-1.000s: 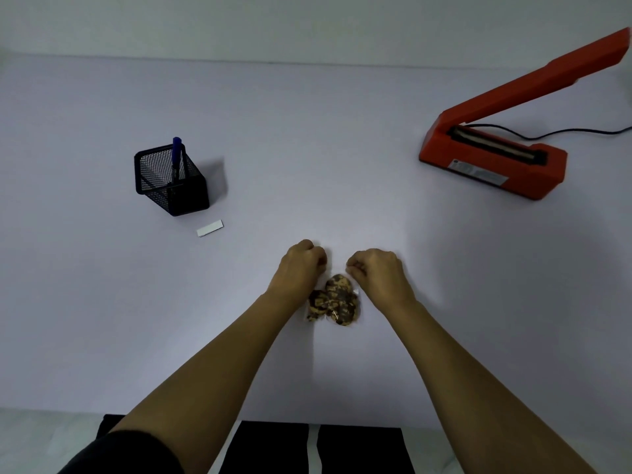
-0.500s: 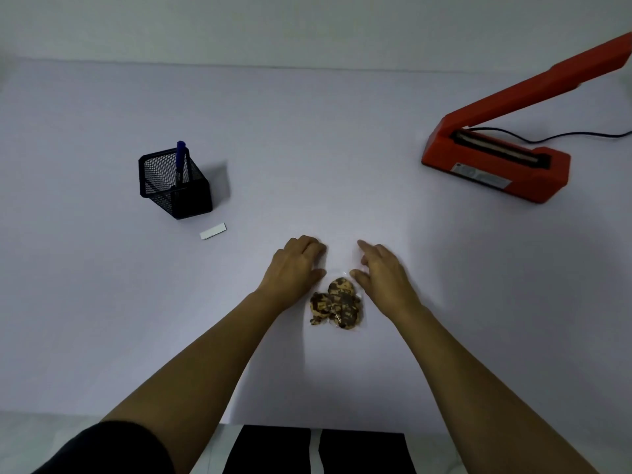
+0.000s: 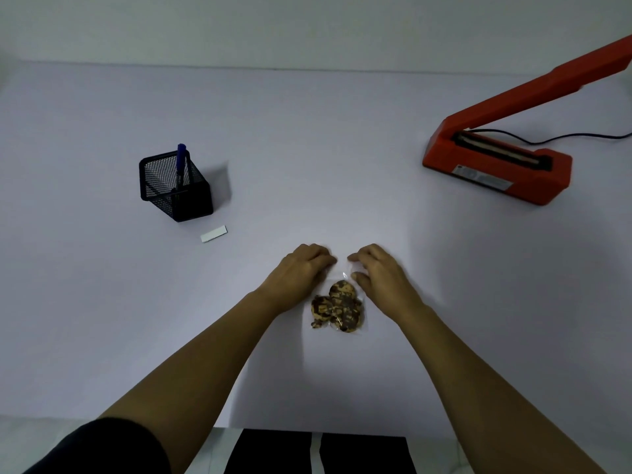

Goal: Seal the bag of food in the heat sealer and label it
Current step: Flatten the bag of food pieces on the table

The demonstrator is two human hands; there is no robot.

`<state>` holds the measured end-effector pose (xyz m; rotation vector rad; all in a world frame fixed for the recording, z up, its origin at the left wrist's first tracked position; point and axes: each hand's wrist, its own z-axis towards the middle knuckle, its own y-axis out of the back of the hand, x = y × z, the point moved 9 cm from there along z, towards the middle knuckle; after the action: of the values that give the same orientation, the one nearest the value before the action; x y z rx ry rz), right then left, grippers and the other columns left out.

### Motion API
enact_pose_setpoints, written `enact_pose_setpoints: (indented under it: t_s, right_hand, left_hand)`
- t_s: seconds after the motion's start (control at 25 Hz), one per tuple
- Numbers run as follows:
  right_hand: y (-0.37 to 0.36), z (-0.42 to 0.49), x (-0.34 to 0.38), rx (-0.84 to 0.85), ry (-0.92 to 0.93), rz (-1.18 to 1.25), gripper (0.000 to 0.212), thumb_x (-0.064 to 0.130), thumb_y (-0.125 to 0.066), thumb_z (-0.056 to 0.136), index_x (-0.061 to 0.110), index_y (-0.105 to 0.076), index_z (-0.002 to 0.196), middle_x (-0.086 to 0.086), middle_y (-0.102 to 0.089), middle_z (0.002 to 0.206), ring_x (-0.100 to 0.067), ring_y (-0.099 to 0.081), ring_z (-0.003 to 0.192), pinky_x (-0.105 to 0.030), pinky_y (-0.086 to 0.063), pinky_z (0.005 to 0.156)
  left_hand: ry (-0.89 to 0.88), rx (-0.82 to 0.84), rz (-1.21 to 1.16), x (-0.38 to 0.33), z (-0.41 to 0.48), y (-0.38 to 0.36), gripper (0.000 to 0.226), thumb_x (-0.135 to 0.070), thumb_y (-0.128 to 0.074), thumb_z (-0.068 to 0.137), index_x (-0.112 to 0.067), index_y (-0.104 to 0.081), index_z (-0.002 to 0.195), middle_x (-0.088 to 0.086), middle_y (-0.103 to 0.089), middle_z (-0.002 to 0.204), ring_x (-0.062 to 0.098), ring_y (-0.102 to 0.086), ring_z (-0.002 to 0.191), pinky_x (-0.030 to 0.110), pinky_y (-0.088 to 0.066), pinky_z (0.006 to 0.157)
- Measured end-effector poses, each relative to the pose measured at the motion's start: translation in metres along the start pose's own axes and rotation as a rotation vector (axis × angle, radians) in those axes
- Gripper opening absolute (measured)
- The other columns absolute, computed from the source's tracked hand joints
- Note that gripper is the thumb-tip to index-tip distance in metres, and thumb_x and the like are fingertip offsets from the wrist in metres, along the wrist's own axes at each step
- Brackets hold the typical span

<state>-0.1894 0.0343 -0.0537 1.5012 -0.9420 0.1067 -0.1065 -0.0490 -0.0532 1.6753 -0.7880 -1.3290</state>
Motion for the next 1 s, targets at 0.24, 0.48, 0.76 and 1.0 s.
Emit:
enact_pose_setpoints:
  t_s: [0.24, 0.48, 0.76, 1.0]
  right_hand:
    - [0.001, 0.005, -0.009, 0.055, -0.11, 0.006, 0.056, 0.012, -0.062, 0.087, 0.006, -0.036, 0.137, -0.013, -0.035, 0.132, -0.024, -0.046, 0.116, -0.028, -0.039, 0.1]
    - [-0.004, -0.001, 0.001, 0.012, 0.023, 0.041, 0.023, -0.003, -0.055, 0.085, 0.007, -0.064, 0.104, -0.009, -0.059, 0.103, -0.023, -0.056, 0.099, -0.029, -0.049, 0.086]
    - [0.002, -0.002, -0.003, -0.026, 0.015, 0.004, 0.027, 0.007, -0.056, 0.089, 0.007, -0.063, 0.115, -0.009, -0.059, 0.111, -0.021, -0.056, 0.103, -0.02, -0.039, 0.088]
    - [0.0, -0.002, -0.009, -0.007, -0.072, 0.017, 0.043, 0.013, -0.058, 0.089, 0.006, -0.048, 0.131, -0.011, -0.045, 0.125, -0.023, -0.053, 0.109, -0.03, -0.044, 0.096]
  left_hand:
    - [0.054, 0.056, 0.064, 0.006, 0.009, -0.001, 0.047, -0.013, -0.057, 0.087, -0.007, -0.047, 0.133, 0.012, -0.047, 0.138, 0.03, -0.043, 0.122, 0.037, -0.039, 0.095]
    - [-0.011, -0.007, -0.048, -0.004, -0.002, -0.002, 0.025, 0.0, -0.056, 0.085, -0.005, -0.064, 0.109, 0.013, -0.063, 0.11, 0.03, -0.056, 0.099, 0.032, -0.043, 0.082]
    - [-0.009, -0.013, 0.029, 0.004, 0.0, -0.001, 0.032, -0.009, -0.063, 0.085, -0.005, -0.063, 0.116, 0.013, -0.064, 0.118, 0.033, -0.061, 0.103, 0.038, -0.05, 0.079]
    - [0.084, 0.07, 0.067, 0.011, 0.0, -0.004, 0.047, -0.021, -0.054, 0.09, -0.014, -0.044, 0.136, 0.006, -0.045, 0.141, 0.025, -0.041, 0.127, 0.038, -0.037, 0.097]
